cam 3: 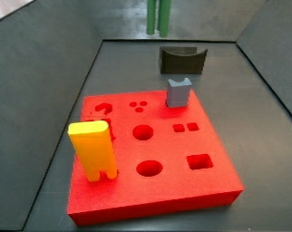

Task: Pick up the 3 prong object. Move up. Rotate the 3 prong object. Place the 3 prong object on the fixture. Regrasp the 3 prong object. Move to above the board. Insert the 3 prong object.
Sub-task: Insert the 3 prong object.

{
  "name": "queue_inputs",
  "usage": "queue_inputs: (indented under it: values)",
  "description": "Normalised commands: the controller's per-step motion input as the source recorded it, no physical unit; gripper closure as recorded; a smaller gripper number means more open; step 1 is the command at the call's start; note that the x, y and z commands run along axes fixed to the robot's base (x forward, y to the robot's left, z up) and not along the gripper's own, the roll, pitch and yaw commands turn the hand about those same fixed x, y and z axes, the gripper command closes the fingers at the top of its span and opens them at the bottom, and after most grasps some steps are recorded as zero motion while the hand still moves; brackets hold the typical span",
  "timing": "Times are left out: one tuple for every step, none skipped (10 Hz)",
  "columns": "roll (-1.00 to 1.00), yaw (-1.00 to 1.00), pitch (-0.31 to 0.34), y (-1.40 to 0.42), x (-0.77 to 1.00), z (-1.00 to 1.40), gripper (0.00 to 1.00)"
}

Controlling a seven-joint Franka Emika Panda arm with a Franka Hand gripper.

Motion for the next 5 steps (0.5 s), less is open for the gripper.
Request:
queue_inputs:
  values:
    - [-0.20, -0.22, 0.430, 0.45, 0.18, -0.27, 1.00]
    - [-0.15, -0.55, 0.363, 0.21, 0.09, -0.36, 1.00]
    - [-0.07, -0.79, 0.284, 0.10, 0.00, -0.51, 1.00]
    - [-0.10, -0.92, 0.184, 0.00, 0.00, -0.62, 1.00]
    - [-0.14, -0.89, 0.027, 0.00, 0.00, -0.45, 1.00]
